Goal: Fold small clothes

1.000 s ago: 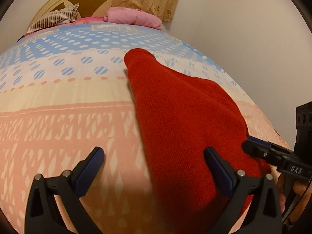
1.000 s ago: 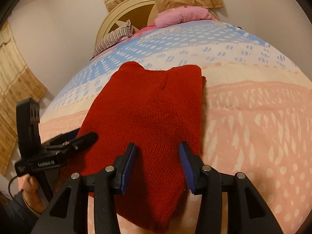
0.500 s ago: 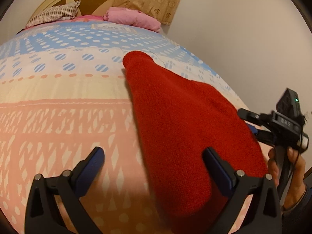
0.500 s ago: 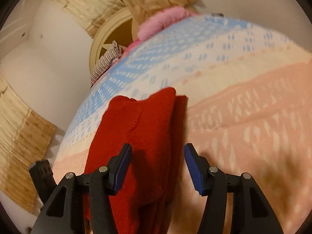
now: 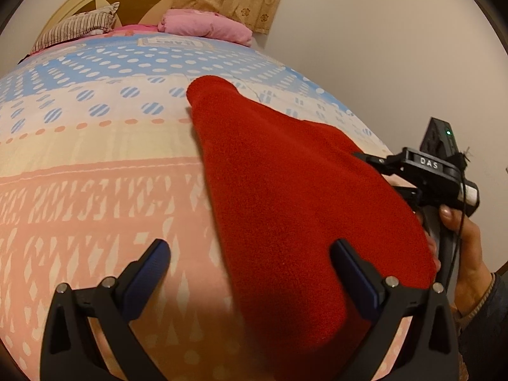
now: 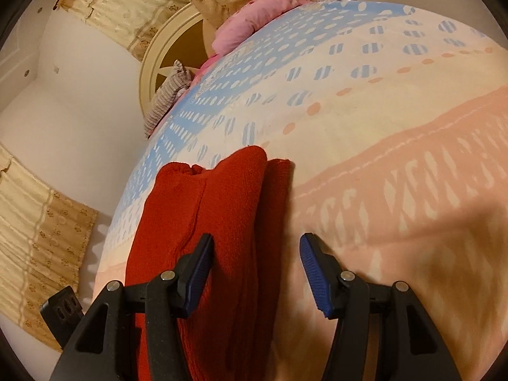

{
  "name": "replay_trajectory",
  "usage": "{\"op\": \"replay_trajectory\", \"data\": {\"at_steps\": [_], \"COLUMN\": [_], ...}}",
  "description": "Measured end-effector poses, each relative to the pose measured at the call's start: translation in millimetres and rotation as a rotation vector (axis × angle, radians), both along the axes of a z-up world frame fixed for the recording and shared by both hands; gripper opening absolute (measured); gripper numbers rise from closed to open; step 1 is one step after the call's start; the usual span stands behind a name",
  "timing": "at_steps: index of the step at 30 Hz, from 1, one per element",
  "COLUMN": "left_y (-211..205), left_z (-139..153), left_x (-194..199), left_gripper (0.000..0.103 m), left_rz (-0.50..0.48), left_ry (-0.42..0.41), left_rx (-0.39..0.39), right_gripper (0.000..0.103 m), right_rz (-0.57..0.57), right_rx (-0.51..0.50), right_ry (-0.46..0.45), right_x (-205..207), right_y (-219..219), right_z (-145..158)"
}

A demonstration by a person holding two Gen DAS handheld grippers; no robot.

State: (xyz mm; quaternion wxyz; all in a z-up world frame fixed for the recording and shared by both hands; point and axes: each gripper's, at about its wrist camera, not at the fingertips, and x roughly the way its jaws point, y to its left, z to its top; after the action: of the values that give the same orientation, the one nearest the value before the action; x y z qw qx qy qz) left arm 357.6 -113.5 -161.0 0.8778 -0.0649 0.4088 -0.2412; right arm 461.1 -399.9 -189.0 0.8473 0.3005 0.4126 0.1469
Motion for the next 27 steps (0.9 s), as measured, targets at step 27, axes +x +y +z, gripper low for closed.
{"op": "replay_trajectory", "data": {"at_steps": [27], "left_y": [-13.1], "left_z": [1.4], "left_x": [-0.2], "left_gripper": [0.073], "left_rz": [-0.111], "left_ry": [0.010], "left_rx": [-0.049], "right_gripper": [0.031], "right_rz": [0.090], "right_rx": [-0.001], "right_ry": [-0.062], "right_x": [1.2], "right_y": [15.7], "right_z": [-6.1]}}
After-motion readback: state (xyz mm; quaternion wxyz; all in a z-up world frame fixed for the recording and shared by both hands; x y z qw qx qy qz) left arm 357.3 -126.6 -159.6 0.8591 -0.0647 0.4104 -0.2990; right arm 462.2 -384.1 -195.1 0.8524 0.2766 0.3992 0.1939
